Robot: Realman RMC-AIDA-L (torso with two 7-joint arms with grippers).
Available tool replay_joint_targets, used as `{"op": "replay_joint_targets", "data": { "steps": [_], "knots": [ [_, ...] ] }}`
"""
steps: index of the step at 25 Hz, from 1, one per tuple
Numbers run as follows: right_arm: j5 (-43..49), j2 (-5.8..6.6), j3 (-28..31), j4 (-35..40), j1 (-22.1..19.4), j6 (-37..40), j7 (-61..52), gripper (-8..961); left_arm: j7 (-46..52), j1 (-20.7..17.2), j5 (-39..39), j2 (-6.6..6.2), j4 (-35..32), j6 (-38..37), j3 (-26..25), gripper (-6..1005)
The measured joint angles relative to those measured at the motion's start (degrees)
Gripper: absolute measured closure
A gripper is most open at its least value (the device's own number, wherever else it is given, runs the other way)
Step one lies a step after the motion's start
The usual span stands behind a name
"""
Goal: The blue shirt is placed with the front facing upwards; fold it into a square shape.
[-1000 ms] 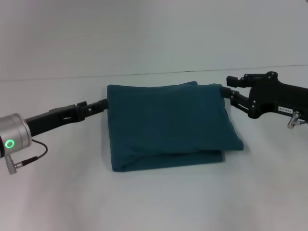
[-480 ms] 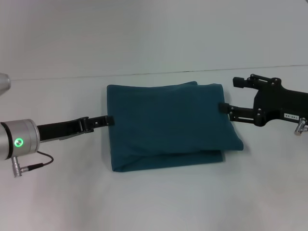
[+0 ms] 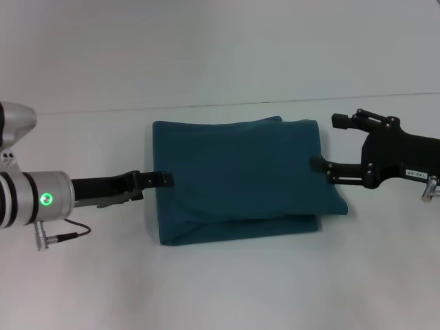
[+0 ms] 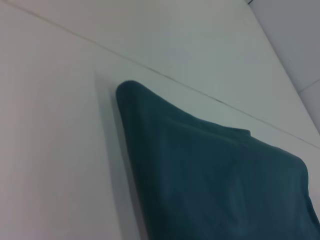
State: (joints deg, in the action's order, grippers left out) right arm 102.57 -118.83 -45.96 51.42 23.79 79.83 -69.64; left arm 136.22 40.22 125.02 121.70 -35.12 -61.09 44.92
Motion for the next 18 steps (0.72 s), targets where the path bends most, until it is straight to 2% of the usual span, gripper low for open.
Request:
{"op": "replay_joint_targets", "data": {
  "steps": [9,18],
  "knots": [
    [0.0,-0.09,0.1,-0.3,-0.6,0.5,1.4,11,0.8,1.9,1.0,0.24,3.7,1.9,0.3,111],
    [-0.3,-0.16,0.9,-0.1,-0.9,0.5,1.8,12,1.6,2.3,1.1,1.05,4.4,2.9,3.6,112]
  ]
}}
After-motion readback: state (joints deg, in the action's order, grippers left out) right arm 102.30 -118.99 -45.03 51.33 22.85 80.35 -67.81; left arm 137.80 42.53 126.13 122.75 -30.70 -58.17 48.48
